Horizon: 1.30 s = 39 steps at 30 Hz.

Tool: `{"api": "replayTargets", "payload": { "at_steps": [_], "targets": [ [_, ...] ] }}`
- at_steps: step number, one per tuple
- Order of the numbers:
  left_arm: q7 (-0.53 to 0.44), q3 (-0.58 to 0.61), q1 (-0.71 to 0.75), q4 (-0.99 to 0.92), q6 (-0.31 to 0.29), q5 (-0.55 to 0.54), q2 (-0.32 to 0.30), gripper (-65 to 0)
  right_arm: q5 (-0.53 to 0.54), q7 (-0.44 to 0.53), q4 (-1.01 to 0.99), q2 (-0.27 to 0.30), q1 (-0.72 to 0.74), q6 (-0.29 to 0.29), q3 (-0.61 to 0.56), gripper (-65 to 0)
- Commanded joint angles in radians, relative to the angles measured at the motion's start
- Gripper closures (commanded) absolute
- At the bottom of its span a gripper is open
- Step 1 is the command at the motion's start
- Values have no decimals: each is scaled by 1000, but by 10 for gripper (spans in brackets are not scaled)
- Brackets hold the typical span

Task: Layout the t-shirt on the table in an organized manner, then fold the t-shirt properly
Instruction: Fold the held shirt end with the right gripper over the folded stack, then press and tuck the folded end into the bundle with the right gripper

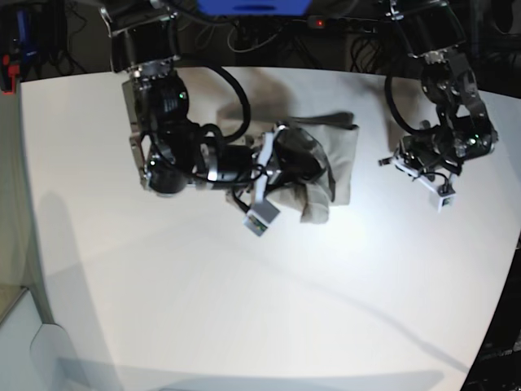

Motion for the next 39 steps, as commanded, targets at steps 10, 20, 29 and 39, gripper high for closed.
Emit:
{"api": "replayTargets", "payload": {
  "at_steps": [10, 20, 29, 39],
  "targets": [
    [31, -231, 123, 184, -1, -147, -112, -5, 34, 111, -4, -6, 21, 6, -108, -127],
    [26, -369, 241, 193, -1, -259, -160, -5, 34, 171, -65, -14, 60, 6, -178, -268],
    [26, -372, 262, 193, -1, -261, -157, -5, 40, 190, -59, -9, 61, 6, -175, -302],
    [30, -370, 255, 248, -1, -261, -152, -5, 34, 187, -64, 49, 130, 6, -177, -306]
  ]
}}
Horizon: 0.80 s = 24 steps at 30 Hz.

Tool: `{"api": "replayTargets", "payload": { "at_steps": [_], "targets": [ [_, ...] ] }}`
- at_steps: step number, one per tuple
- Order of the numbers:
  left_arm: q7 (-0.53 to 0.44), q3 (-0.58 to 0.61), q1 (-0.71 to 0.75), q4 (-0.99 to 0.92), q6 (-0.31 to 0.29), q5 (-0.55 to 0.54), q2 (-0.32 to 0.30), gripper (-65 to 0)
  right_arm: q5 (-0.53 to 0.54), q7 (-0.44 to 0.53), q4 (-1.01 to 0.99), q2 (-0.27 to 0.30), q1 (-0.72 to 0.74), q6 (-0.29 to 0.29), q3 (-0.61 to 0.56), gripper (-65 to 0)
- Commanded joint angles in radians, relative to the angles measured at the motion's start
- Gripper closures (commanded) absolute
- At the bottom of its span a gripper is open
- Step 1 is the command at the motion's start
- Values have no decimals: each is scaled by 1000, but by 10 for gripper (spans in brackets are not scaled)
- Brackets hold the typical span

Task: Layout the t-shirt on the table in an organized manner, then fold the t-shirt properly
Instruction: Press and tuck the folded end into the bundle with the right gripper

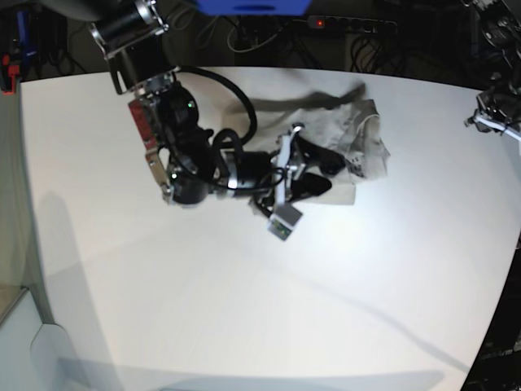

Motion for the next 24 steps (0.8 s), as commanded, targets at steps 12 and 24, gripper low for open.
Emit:
{"api": "replayTargets", "payload": {
  "at_steps": [12, 24],
  "targets": [
    [-14, -6, 40, 46, -2, -10, 8, -5, 29, 61, -180, 23, 195, 6, -4, -381],
    [-16, -6, 46, 48, -2, -10, 8, -5, 29, 194, -267, 59, 207, 6, -236, -381]
  ]
}}
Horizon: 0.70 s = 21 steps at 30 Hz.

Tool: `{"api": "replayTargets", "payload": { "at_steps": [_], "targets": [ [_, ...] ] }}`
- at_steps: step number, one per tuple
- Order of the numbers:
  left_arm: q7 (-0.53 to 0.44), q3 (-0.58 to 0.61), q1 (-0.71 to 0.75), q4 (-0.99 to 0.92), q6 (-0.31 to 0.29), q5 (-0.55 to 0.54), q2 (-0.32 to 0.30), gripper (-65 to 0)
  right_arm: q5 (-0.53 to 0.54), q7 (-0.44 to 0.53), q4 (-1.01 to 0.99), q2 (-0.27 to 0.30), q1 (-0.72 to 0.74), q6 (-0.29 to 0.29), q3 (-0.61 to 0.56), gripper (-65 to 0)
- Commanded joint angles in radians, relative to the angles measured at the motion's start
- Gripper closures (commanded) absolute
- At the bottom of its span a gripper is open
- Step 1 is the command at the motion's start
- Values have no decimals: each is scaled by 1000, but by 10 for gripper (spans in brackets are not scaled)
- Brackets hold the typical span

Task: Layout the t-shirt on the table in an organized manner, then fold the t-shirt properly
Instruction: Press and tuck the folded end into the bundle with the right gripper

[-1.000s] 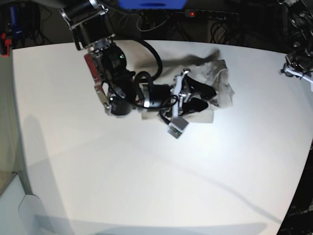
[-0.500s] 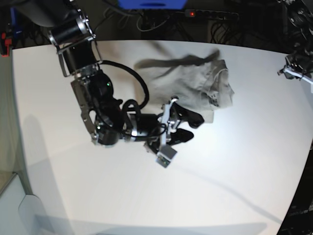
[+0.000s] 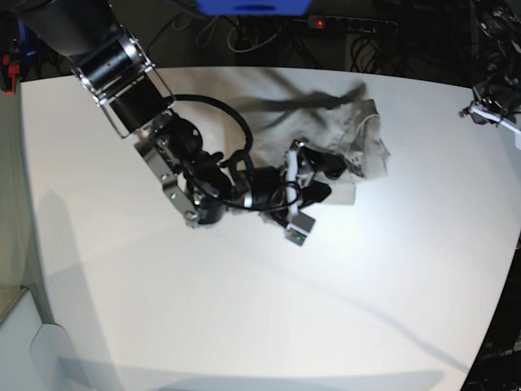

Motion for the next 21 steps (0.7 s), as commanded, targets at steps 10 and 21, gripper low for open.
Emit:
{"api": "replayTargets", "payload": {
  "at_steps": [10, 21],
  "targets": [
    [-10, -5, -10, 11, -2, -9, -16, -5, 16, 73, -89, 3, 58, 6, 5, -383],
    [-10, -5, -30, 6, -2, -9, -16, -5, -185, 75, -95, -49, 49, 6, 10, -363]
  ]
}}
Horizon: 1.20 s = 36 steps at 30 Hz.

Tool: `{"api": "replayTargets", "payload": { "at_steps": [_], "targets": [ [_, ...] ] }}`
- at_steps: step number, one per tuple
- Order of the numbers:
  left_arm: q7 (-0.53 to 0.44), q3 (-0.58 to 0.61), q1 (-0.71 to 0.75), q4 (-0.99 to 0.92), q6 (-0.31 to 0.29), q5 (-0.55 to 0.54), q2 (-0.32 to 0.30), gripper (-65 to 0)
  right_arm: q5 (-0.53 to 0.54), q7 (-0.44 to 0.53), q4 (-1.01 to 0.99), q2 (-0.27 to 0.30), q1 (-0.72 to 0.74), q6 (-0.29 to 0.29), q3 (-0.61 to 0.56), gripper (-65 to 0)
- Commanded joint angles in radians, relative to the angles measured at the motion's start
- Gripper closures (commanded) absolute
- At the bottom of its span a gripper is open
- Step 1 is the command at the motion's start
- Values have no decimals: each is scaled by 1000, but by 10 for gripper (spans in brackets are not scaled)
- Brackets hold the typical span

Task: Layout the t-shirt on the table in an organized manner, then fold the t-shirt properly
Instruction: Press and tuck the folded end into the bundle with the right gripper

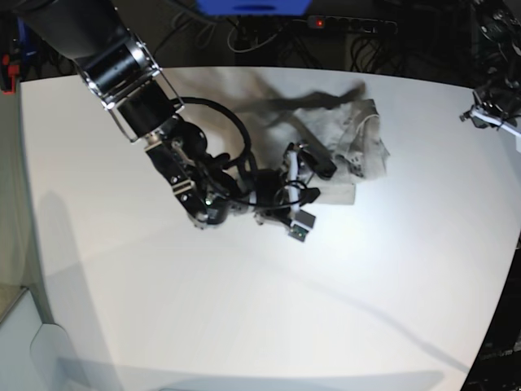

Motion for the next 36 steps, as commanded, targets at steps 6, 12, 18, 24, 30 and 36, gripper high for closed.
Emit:
{"api": "replayTargets", "payload": {
  "at_steps": [6, 12, 18, 24, 30, 36],
  "targets": [
    [-8, -4, -15, 12, -2, -10, -16, -5, 18, 20, 20, -16, 33, 6, 7, -154],
    [-8, -2, -21, 8, -2, -10, -16, -5, 19, 17, 22, -6, 34, 6, 7, -21],
    [-8, -1, -33, -29, -2, -10, -16, -5, 22, -1, 79, 29, 34, 6, 10, -26],
    [-8, -1, -40, -32, -2, -10, -14, -5, 22, -39, 134, 50, 34, 6, 40, -26],
    [-8, 1, -47, -31, -2, -10, -4, -5, 19, -39, 126, 52, 34, 6, 109, -27],
    [-8, 1, -49, -31, -2, -10, -2, -5, 16, -39, 126, 53, 28, 6, 106, -27]
  ]
}}
